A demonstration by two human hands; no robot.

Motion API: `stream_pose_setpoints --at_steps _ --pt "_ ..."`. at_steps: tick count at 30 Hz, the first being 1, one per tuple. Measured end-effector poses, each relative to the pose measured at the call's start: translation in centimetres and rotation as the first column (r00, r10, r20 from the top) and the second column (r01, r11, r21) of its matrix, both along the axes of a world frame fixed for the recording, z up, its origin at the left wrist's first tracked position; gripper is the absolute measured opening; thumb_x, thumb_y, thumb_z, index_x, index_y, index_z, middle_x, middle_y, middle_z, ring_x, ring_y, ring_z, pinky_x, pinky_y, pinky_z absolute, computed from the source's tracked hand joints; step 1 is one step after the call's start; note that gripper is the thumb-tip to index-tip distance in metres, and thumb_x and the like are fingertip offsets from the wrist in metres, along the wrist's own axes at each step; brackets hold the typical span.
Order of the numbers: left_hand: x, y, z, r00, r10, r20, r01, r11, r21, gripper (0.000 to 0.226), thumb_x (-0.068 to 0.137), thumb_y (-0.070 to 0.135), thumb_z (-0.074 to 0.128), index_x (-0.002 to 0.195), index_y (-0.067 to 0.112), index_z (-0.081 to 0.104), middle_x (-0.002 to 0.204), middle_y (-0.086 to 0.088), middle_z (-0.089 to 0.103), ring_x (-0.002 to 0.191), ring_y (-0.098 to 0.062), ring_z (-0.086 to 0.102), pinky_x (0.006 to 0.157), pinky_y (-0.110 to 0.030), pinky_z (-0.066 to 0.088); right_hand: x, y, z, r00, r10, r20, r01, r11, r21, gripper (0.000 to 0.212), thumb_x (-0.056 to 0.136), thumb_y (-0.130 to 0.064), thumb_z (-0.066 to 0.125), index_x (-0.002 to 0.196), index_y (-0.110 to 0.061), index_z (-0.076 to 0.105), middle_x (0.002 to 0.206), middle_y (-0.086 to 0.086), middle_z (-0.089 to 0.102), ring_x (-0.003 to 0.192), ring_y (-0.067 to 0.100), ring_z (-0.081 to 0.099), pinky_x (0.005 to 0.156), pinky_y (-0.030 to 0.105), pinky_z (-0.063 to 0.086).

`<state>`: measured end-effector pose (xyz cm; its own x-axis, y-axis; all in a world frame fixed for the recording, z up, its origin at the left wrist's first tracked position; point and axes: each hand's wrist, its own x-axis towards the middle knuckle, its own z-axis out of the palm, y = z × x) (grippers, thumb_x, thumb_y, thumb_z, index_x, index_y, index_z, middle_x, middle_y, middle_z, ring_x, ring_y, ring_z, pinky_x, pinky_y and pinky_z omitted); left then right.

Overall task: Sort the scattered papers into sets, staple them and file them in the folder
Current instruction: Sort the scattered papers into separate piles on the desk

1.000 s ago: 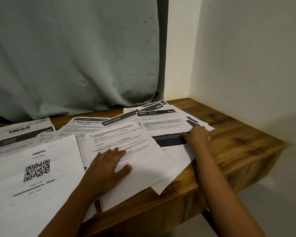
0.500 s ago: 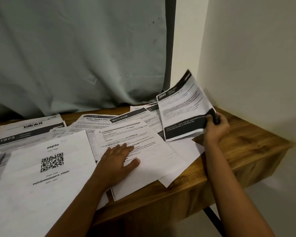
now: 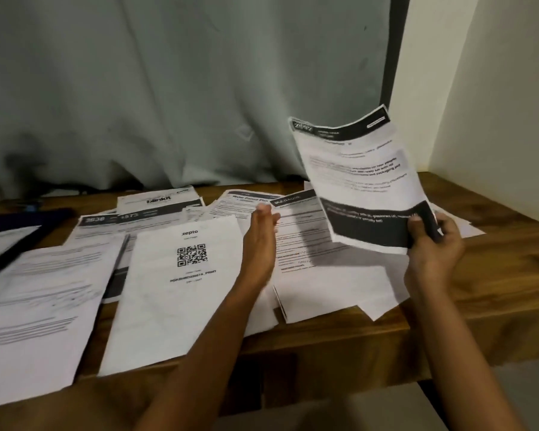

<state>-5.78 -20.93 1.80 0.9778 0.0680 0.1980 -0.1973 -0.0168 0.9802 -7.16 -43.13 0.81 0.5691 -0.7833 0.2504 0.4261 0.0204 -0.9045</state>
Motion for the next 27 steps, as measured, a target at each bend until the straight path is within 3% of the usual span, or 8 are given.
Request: stream_pose_setpoints --at_steps 2,5,8,11,14,19,23,27 --pt "-0.1 1.1 0.9 0.984 -0.109 -0.138 0.076 0.972 -0.224 0.079 0.087 0.070 0.013 0.141 0.019 0.041 0.138 -0.007 0.054 0.127 -0.026 0.051 0.112 -0.045 0.035 -1.1 2.1 -0.4 0.999 0.031 -0.042 -0.032 0.999 -0.011 0.027 0.091 -0.018 0.063 0.118 -0.018 0.058 0.117 0.003 0.062 0.109 0.017 0.059 0.090 0.031 0.053" --pt "-1.1 3.2 2.3 0.984 -0.143 -0.111 0.103 0.947 -0.306 0.076 0.093 0.066 0.013 0.139 0.014 0.044 0.131 -0.008 0.059 0.118 -0.026 0.058 0.102 -0.042 0.045 -2.5 5.0 -0.7 0.995 0.076 -0.063 -0.079 0.995 -0.060 0.027 0.092 -0.019 0.062 0.119 -0.019 0.058 0.117 0.002 0.062 0.109 0.017 0.058 0.089 0.029 0.052" --pt "-1.5 6.1 3.0 0.998 -0.060 -0.031 0.049 0.954 -0.295 0.057 0.097 0.058 0.027 0.128 0.018 0.053 0.123 -0.003 0.065 0.110 -0.020 0.064 0.094 -0.036 0.051 -3.6 7.6 -1.0 0.984 0.159 -0.075 -0.166 0.982 -0.095 0.028 0.092 -0.017 0.061 0.120 -0.020 0.057 0.117 0.003 0.062 0.109 0.019 0.059 0.090 0.035 0.053" --pt "-1.8 9.1 2.7 0.997 0.070 -0.041 -0.077 0.970 -0.231 0.028 0.097 0.027 0.055 0.123 0.016 0.055 0.114 -0.001 0.070 0.102 -0.018 0.068 0.089 -0.036 0.055 -4.5 10.2 -1.0 0.964 0.257 -0.068 -0.264 0.958 -0.113 0.027 0.092 -0.016 0.062 0.118 -0.021 0.056 0.116 0.002 0.062 0.106 0.017 0.060 0.089 0.036 0.054" --pt "-2.3 12.0 2.2 0.979 0.201 -0.011 -0.199 0.959 -0.199 0.038 0.091 0.002 0.059 0.126 0.015 0.053 0.113 -0.003 0.068 0.095 -0.016 0.069 0.069 -0.028 0.059 -5.0 12.5 -0.7 0.918 0.394 -0.049 -0.396 0.914 -0.088 0.026 0.089 -0.011 0.063 0.110 -0.024 0.056 0.106 -0.003 0.065 0.096 0.010 0.064 0.076 0.024 0.056" --pt "-3.9 16.1 2.3 0.949 0.314 0.040 -0.294 0.921 -0.254 0.034 0.092 0.002 0.058 0.122 0.017 0.054 0.109 0.000 0.068 0.091 -0.014 0.068 0.063 -0.026 0.057 -4.9 14.8 0.5 0.808 0.585 -0.066 -0.587 0.810 -0.009 0.022 0.089 -0.004 0.062 0.109 -0.011 0.059 0.096 0.002 0.071 0.076 0.005 0.071 0.057 0.015 0.053" --pt "-4.7 19.0 2.1 0.939 0.342 0.045 -0.320 0.912 -0.257 0.038 0.090 0.002 0.060 0.126 0.016 0.054 0.113 -0.005 0.069 0.098 -0.023 0.069 0.068 -0.033 0.058 -5.2 16.9 0.9 0.768 0.633 -0.094 -0.638 0.770 -0.027 0.014 0.090 -0.002 0.060 0.099 -0.012 0.061 0.087 0.001 0.074 0.075 0.011 0.072 0.054 0.017 0.053" --pt "-5.8 21.1 2.1 0.933 0.356 0.046 -0.337 0.914 -0.225 0.036 0.091 0.001 0.059 0.123 0.017 0.055 0.111 -0.005 0.069 0.095 -0.021 0.070 0.070 -0.035 0.058 -5.5 18.3 1.0 0.713 0.672 -0.199 -0.696 0.714 -0.081 0.011 0.091 -0.008 0.060 0.100 -0.012 0.065 0.087 0.005 0.075 0.077 0.018 0.073 0.057 0.021 0.054"
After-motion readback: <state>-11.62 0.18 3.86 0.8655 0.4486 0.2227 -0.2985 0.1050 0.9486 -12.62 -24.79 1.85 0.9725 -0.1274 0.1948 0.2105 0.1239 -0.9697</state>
